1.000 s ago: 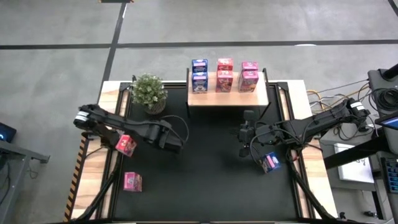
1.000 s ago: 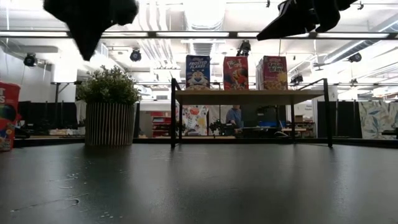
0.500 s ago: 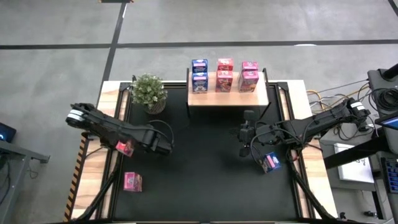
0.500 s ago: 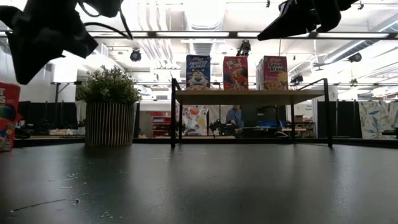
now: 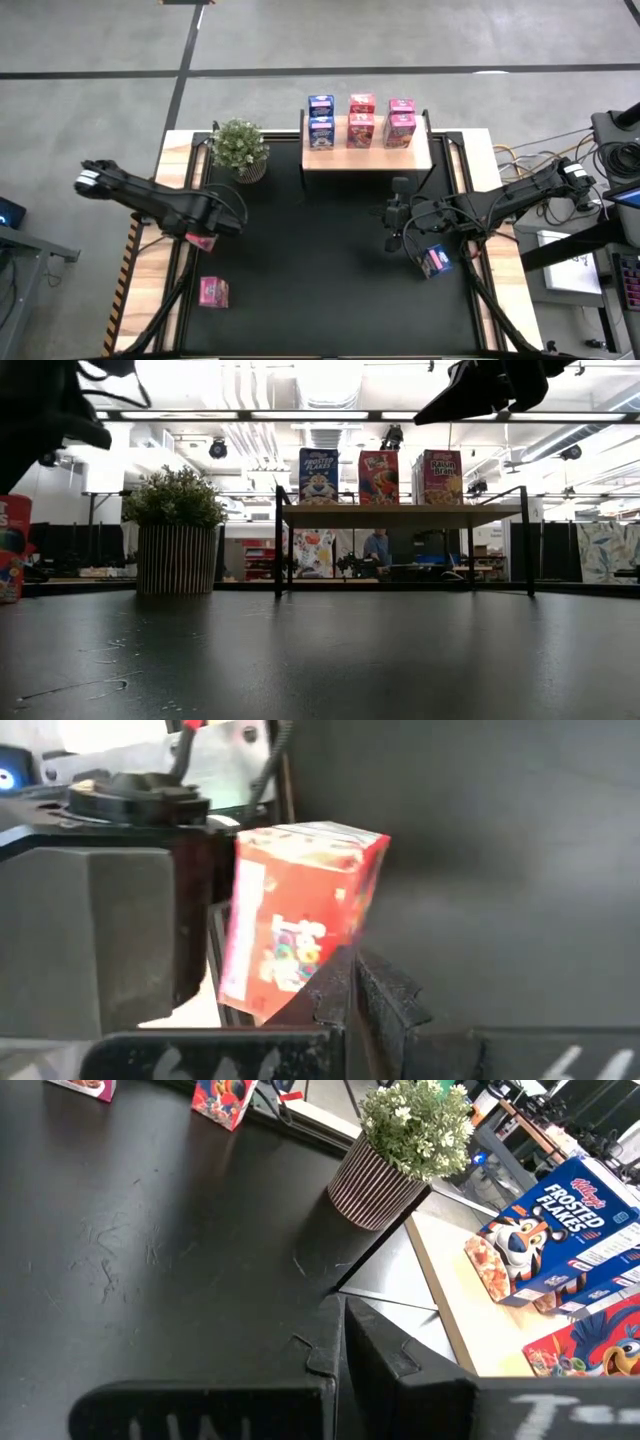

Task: Stack cereal on shelf
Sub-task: Put the red cereal box on the shelf and align it with the other red cereal box on the shelf

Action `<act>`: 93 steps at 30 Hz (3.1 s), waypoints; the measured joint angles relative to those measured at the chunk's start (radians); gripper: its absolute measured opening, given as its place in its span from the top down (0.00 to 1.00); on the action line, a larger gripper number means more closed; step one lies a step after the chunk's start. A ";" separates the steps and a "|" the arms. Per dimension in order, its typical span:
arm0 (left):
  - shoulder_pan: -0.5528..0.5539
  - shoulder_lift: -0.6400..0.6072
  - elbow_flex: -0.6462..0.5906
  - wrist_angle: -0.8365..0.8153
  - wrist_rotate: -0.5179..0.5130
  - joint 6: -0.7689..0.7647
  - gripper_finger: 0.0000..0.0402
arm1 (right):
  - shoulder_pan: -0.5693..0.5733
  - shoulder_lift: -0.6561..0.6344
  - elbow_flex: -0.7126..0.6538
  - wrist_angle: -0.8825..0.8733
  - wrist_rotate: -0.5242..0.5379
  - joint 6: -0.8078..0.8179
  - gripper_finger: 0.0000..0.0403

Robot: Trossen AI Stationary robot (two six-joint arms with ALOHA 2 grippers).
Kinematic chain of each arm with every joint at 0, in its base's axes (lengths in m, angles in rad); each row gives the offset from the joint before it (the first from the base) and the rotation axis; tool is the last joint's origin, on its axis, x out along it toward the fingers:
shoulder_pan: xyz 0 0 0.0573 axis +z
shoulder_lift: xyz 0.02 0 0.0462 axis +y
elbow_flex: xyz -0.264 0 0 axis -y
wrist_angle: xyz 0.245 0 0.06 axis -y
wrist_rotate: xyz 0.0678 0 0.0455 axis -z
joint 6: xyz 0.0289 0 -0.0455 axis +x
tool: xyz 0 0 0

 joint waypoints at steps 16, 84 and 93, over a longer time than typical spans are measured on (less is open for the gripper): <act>0.000 -0.112 0.027 0.001 -0.130 -0.030 1.00 | 0.000 0.001 0.000 0.001 0.000 0.000 0.98; 0.013 0.885 0.654 0.314 -0.179 1.026 1.00 | 0.000 0.001 -0.006 0.000 0.001 -0.007 0.98; 0.020 0.935 1.083 0.345 -0.430 1.480 1.00 | 0.000 0.000 -0.006 -0.036 0.001 0.011 0.98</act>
